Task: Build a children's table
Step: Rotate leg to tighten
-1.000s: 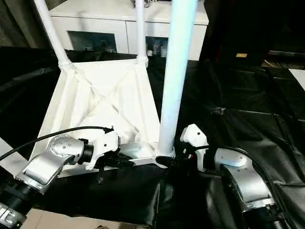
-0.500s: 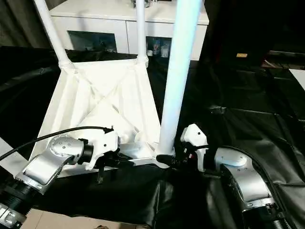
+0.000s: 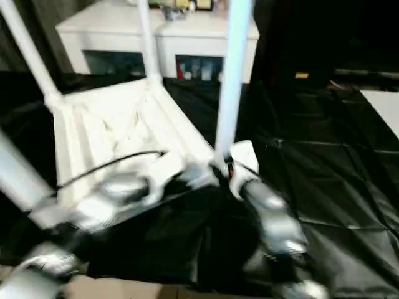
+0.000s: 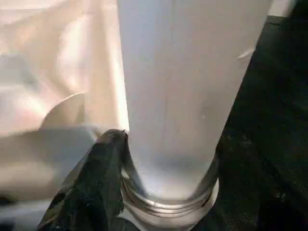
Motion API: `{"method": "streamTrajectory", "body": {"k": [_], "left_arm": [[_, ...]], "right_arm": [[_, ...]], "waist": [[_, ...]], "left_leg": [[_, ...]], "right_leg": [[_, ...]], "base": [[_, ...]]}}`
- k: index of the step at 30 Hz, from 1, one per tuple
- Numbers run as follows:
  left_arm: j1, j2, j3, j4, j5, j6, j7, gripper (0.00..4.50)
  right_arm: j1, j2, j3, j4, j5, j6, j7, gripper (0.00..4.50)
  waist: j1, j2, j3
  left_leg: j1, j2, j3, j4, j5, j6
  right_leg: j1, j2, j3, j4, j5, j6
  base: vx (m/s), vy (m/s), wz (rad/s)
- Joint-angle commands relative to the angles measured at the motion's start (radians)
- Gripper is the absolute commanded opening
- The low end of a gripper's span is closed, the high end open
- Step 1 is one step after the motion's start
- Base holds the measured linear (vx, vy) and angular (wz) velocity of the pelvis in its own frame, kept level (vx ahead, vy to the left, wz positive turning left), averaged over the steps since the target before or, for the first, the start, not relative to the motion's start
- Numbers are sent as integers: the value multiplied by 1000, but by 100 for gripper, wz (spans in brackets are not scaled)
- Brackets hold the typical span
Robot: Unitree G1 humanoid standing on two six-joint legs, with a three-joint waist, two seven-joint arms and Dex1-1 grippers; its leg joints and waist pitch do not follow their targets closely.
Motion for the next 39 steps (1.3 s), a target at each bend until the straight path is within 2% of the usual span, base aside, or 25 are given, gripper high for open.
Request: {"method": "streamTrajectory", "body": {"k": [1,3,5,6,8,9,11,12,13,14,15,16,17,18,19,20,22,25,26,29,30,31,35,36,39], "left_arm": [[-14,-35,46,41,-6,-12,133,0],[-31,-48,46,70,8,-17,135,0],[-34,-35,44,75,15,-27,116,0],[-34,-29,42,76,15,-29,110,0],[-29,-15,41,69,18,-35,102,0],[-25,-3,40,62,19,-39,87,0],[-11,26,42,39,17,-43,58,0],[-3,41,35,26,18,-56,33,0],[12,64,27,1,15,-74,-14,0],[22,79,21,-16,13,-85,-47,0],[57,128,-9,-69,-9,-151,-174,0],[77,156,-31,-102,-27,-182,-253,0],[77,156,-31,-102,-27,-182,-253,0],[113,219,-68,-167,-59,-188,-382,0],[121,235,-75,-185,-69,-182,-410,0],[122,237,-74,-188,-72,-180,-414,0],[139,255,-63,-242,-122,-152,-469,0],[145,263,-62,-264,-134,-149,-496,0],[152,265,-58,-275,-145,-144,-513,0],[156,270,-55,-281,-143,-140,-515,0],[159,272,-53,-281,-148,-139,-520,0],[161,275,-51,-283,-151,-139,-528,0],[162,284,-41,-283,-140,-142,-526,0],[162,285,-40,-283,-139,-141,-527,0],[164,287,-37,-284,-138,-139,-529,0]], "right_arm": [[17,65,62,39,25,43,25,254],[5,94,67,33,33,14,42,310],[15,73,74,-30,33,-51,90,326],[17,63,73,-46,31,-56,95,333],[16,44,47,-64,44,-45,98,359],[14,20,35,-76,49,-44,107,369],[16,-44,15,-113,74,-6,162,378],[20,-82,21,-128,64,-2,188,378],[34,-133,21,-155,85,9,265,378],[45,-167,22,-172,100,14,318,378],[78,-249,33,-207,128,-1,453,378],[97,-292,51,-219,122,-27,514,378],[97,-292,51,-219,122,-27,514,378],[142,-374,75,-250,132,-63,638,378],[154,-395,77,-260,140,-69,671,378],[156,-397,77,-261,142,-70,675,378],[175,-431,81,-278,168,-81,731,378],[177,-440,96,-285,183,-86,759,378],[179,-441,108,-291,192,-83,772,378],[176,-432,124,-284,192,-85,784,378],[173,-425,127,-275,192,-80,789,378],[172,-424,127,-268,189,-83,798,361],[172,-443,144,-230,168,-100,821,343],[173,-445,144,-229,167,-102,821,327],[176,-456,143,-227,164,-104,821,297]], "waist": [[-1,-21,-36],[-2,-18,-37],[1,-16,-41],[0,-17,-42],[-4,-15,-42],[-9,-14,-42],[-11,-14,-44],[-6,-16,-50],[-7,-18,-51],[-1,-18,-51],[6,-15,-50],[7,-16,-51],[9,-17,-52],[10,-15,-55],[15,-15,-57],[17,-10,-55],[24,-11,-56],[27,-8,-52],[28,-11,-49],[25,-12,-46],[23,-13,-45],[23,-13,-45],[22,-14,-48],[22,-16,-51],[24,-16,-52]], "left_leg": [[13,37,-15,-88,-298,-17],[8,38,-15,-91,-287,-8],[8,40,-15,-92,-266,4],[3,39,-15,-91,-245,13],[-2,38,-16,-91,-241,24],[-13,38,-22,-97,-234,22],[-10,38,-22,-95,-227,20],[4,42,-16,-83,-195,34],[-1,41,-14,-80,-165,43],[-9,38,-14,-77,-128,70],[-9,42,-14,-74,-115,94],[-9,43,-12,-72,-111,102],[-7,43,-11,-71,-107,107],[-7,42,-8,-68,-98,119],[-7,45,-9,-67,-88,124],[-4,49,-6,-66,-72,137],[1,51,-5,-65,-70,140],[2,56,-4,-68,-86,137],[2,56,-4,-71,-110,126],[0,54,-4,-76,-151,100],[0,53,-4,-78,-175,82],[0,53,-5,-78,-178,78],[-1,52,-5,-75,-143,77],[-3,50,-4,-70,-107,91],[-3,50,-3,-67,-92,111]], "right_leg": [[12,-42,33,-105,-316,-154],[16,-40,32,-102,-281,-157],[20,-41,30,-101,-237,-163],[23,-40,30,-99,-207,-164],[26,-39,29,-97,-188,-165],[35,-40,23,-95,-202,-158],[34,-40,23,-96,-196,-157],[27,-40,28,-92,-108,-188],[30,-39,30,-87,-58,-201],[40,-38,26,-81,5,-215],[40,-42,27,-80,46,-221],[41,-42,28,-77,63,-226],[39,-42,27,-76,72,-233],[39,-42,26,-70,97,-253],[41,-44,26,-67,116,-256],[33,-41,26,-64,151,-270],[31,-39,22,-60,145,-290],[27,-40,21,-61,112,-302],[27,-40,21,-65,70,-298],[28,-43,22,-71,-4,-280],[27,-44,23,-75,-46,-265],[27,-44,23,-76,-55,-262],[28,-43,23,-71,-11,-262],[30,-42,23,-65,43,-270],[30,-41,22,-63,78,-278]], "base": [[0,0,0],[0,0,0],[0,0,0],[0,0,0],[0,0,0],[0,0,0],[0,0,0],[0,0,0],[0,0,0],[0,0,0],[0,0,0],[54,-16,1],[0,0,0],[0,0,0],[0,0,0],[0,0,0],[0,0,0],[0,0,0],[0,0,0],[0,0,0],[0,0,0],[0,0,0],[0,0,0],[0,0,0],[0,0,0]]}}
